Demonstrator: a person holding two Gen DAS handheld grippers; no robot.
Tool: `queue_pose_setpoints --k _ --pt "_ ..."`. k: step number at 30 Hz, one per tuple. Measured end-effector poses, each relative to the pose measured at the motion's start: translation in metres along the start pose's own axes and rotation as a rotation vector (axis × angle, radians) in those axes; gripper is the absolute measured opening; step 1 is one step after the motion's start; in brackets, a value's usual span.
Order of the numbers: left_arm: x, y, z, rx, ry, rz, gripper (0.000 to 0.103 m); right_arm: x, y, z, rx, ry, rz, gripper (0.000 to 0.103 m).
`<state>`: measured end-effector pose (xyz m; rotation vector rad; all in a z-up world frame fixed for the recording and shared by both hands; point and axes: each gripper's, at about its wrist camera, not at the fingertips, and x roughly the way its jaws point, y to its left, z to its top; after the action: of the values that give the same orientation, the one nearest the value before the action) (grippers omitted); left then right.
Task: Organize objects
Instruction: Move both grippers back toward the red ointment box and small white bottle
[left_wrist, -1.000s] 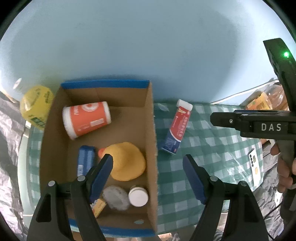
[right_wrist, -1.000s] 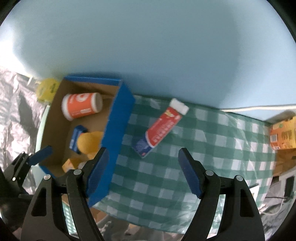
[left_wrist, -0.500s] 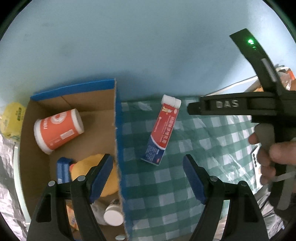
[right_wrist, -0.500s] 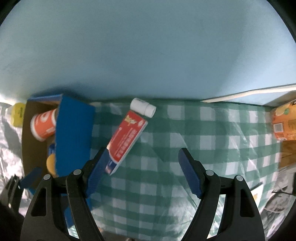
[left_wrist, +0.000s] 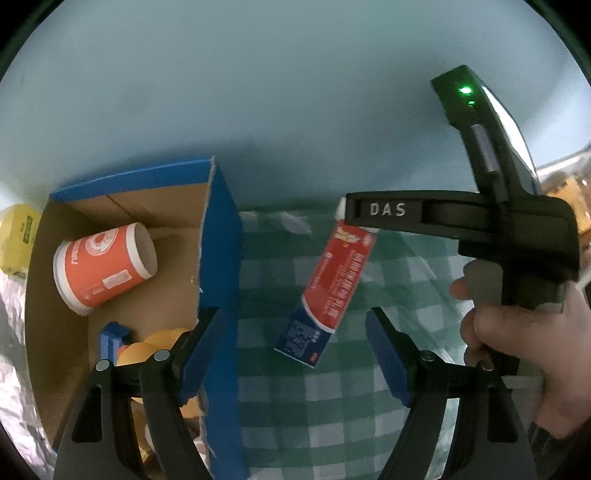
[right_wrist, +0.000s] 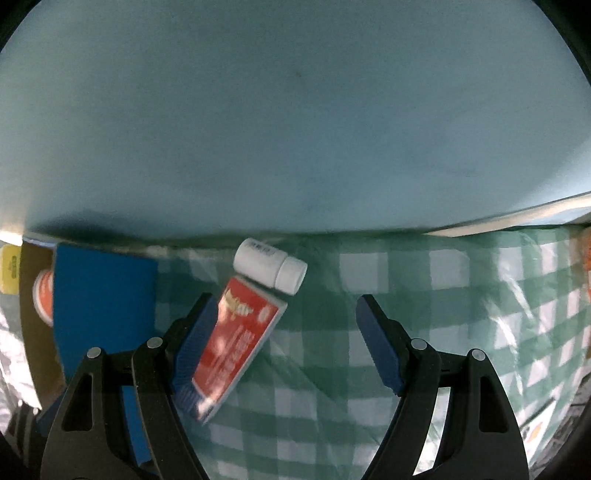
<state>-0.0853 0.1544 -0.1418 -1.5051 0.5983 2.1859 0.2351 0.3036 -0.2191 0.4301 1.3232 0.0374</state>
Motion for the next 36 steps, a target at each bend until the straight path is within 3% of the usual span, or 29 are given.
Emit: queue_pose_setpoints --k 6,13,15,16,20,26,36 --pt "0.002 -0.004 0.002 0.010 0.000 0.043 0.083 0.011 0.003 0.006 0.022 -0.022 0.032 0.078" --pt "0.001 -0.007 0.001 0.023 0.009 0.070 0.083 0.024 0.013 0.004 0.002 -0.043 0.002 0.078" --pt "0.000 -0.007 0.001 0.022 0.012 0.069 0.083 0.029 0.012 0.002 -0.005 -0.031 0.020 0.073" --pt "0.000 -0.008 0.001 0.024 0.014 0.068 0.084 0.030 0.011 0.000 -0.011 -0.028 0.018 0.063" --pt "0.002 -0.011 0.002 0.028 0.020 0.058 0.089 0.029 0.002 -0.007 -0.003 -0.032 0.009 0.044" --pt "0.008 -0.028 -0.001 0.039 0.051 0.013 0.089 0.020 -0.020 -0.024 -0.022 -0.030 -0.022 0.039" --pt "0.037 -0.070 0.001 0.251 0.079 0.035 0.089 0.001 -0.070 -0.062 -0.035 0.002 -0.020 0.039"
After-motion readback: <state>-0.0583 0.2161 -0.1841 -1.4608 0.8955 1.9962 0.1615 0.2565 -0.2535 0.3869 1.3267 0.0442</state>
